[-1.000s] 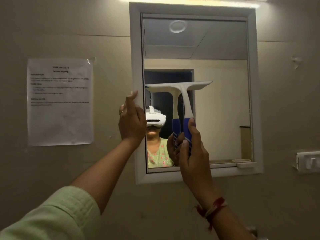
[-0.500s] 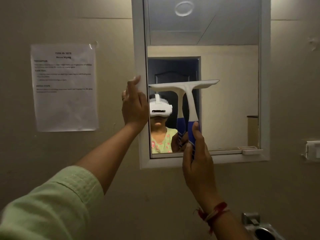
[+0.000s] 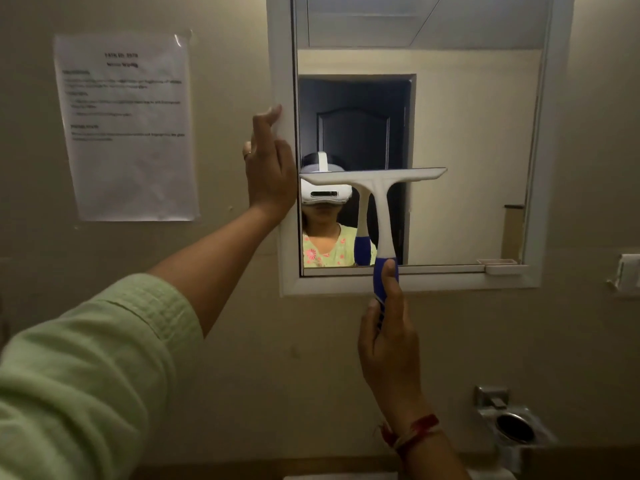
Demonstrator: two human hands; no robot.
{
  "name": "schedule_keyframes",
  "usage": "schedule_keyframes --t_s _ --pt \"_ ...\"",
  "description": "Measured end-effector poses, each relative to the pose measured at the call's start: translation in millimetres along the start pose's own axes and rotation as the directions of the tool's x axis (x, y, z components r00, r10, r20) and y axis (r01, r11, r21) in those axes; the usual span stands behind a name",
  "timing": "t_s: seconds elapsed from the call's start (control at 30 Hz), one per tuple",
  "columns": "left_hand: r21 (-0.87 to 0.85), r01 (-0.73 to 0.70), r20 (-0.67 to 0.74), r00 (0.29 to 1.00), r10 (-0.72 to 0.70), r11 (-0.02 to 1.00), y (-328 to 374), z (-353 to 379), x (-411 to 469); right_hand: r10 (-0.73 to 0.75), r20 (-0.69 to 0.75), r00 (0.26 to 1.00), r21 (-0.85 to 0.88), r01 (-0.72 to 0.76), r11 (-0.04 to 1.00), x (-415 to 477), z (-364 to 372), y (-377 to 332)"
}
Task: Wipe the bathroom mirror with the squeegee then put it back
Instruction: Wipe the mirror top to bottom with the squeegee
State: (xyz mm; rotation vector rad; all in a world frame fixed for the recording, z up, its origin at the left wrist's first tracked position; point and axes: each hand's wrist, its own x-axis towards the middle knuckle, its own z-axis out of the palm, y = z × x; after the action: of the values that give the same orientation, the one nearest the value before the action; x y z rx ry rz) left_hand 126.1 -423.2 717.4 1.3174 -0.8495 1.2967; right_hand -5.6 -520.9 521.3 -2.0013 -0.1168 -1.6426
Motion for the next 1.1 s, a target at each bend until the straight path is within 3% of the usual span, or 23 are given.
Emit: schedule_keyframes --t_s 1.1 --pt "0.154 0.023 -0.043 0.999 -0.017 0.988 1.4 2.3 -3.8 0.159 0.063 0.985 -0.010 -0.159 0.987 -107.2 -7.8 9.1"
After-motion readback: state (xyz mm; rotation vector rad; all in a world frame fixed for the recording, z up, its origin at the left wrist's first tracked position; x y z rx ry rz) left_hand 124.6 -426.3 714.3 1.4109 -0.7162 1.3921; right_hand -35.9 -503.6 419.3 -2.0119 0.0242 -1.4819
